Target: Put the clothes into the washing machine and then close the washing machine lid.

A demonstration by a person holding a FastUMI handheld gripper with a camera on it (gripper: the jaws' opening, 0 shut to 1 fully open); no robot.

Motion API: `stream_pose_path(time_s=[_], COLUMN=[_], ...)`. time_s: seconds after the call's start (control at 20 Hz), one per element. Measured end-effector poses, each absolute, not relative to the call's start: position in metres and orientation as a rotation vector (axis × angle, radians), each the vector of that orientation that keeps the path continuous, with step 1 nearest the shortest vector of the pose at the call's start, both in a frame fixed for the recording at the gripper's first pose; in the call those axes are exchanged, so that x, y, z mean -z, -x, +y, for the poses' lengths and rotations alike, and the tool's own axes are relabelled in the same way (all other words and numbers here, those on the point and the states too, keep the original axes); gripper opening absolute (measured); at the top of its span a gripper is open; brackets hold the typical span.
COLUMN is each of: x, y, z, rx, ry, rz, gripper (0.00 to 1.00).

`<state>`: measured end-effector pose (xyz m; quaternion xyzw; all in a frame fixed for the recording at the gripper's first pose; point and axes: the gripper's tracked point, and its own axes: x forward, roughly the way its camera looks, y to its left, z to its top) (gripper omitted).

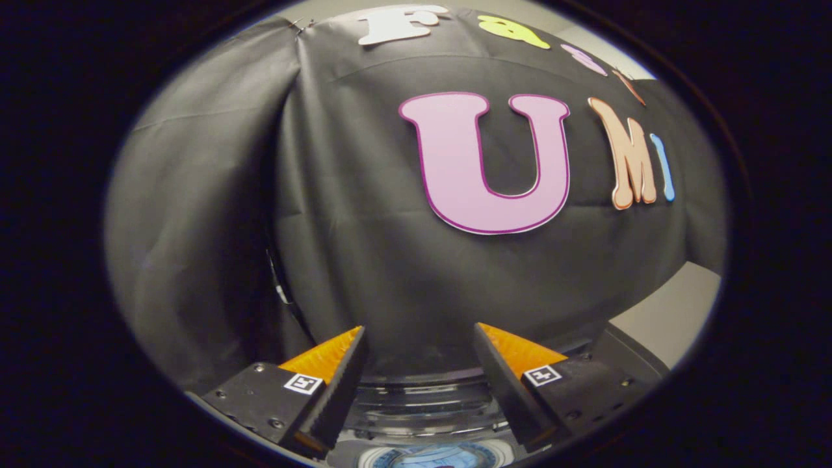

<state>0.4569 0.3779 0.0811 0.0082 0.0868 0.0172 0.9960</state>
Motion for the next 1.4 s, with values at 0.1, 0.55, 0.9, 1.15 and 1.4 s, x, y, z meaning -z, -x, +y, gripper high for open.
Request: stream_pose_path(time_s=[0.1,0.55,0.9,1.15,1.4], x=[-0.082,-0.049,-0.038,-0.040,-0.044], y=[-0.472,-0.501,-0.500,-0.497,-0.488], z=[0.370,0.350,0.348,0.348,0.345], rx=[-0.014,0.022,0.007,-0.015,-0.013], ry=[0.001,0.039,0.031,0.039,0.037], rz=[0.144,0.131,0.151,0.135,0.114], gripper=[0.97,0.97,0.99,0.99,0.99])
